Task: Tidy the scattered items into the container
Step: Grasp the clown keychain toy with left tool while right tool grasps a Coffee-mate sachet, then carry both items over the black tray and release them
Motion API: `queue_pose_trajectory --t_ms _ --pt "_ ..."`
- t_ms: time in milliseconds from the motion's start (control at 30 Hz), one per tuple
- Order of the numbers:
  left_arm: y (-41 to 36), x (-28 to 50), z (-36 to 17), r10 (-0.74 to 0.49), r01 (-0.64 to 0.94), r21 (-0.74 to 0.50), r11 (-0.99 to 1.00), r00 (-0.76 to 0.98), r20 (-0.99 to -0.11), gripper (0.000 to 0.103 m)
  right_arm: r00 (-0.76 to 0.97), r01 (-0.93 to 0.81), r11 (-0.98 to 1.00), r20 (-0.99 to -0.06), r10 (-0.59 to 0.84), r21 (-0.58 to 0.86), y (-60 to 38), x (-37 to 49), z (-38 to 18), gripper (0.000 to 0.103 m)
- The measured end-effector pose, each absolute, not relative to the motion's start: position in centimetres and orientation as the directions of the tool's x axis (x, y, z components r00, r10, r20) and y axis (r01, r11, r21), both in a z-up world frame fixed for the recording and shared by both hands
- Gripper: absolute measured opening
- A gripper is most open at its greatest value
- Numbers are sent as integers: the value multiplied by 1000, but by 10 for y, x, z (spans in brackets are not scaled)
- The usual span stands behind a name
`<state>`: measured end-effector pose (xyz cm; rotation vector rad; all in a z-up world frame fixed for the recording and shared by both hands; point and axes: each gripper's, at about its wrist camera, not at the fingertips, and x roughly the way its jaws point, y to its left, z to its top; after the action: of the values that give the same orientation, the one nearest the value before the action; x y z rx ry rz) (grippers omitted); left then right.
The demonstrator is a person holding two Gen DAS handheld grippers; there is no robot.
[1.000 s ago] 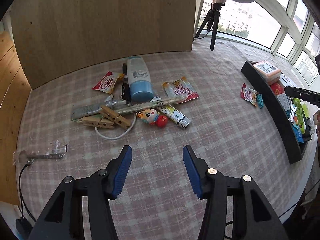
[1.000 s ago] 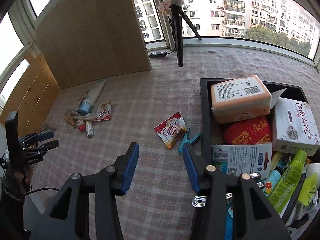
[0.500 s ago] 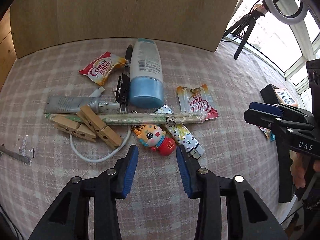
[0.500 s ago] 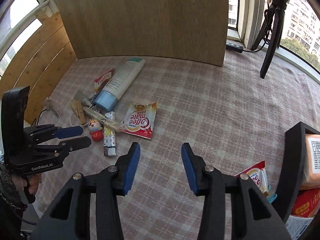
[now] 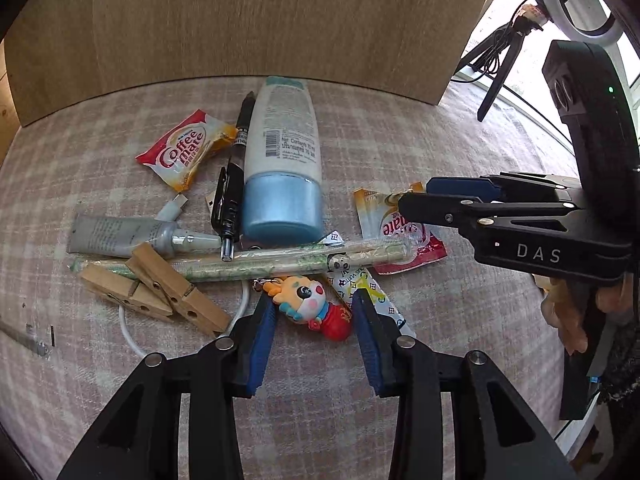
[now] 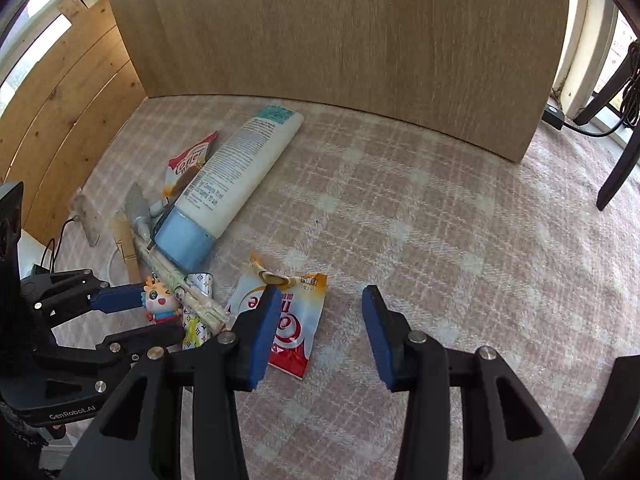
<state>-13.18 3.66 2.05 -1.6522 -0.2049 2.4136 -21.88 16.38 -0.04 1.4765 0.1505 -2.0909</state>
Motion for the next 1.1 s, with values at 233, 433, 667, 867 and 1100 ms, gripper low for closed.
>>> queue_pose_trajectory --t_ms 233,433,667,867,1100 --pt "33 -131 21 263 -100 -244 -965 -361 -895 35 -216 558 -797 -887 -407 230 148 -214 -1 24" --pt "22 -121 23 301 -90 -288 -953 -370 -879 34 -212 504 -811 -868 -449 297 170 -216 -2 7" --pt "13 -96 43 319 -106 -302 -947 -401 -859 34 -275 478 -826 -843 -463 298 202 -204 19 4" --pt "16 -73 77 340 -161 -300 -940 -438 -832 34 -334 425 -838 -801 -496 341 238 -171 44 1" --pt "61 -63 116 431 -303 -320 -898 -450 -783 34 -468 348 -865 -732 -495 362 284 -124 90 1"
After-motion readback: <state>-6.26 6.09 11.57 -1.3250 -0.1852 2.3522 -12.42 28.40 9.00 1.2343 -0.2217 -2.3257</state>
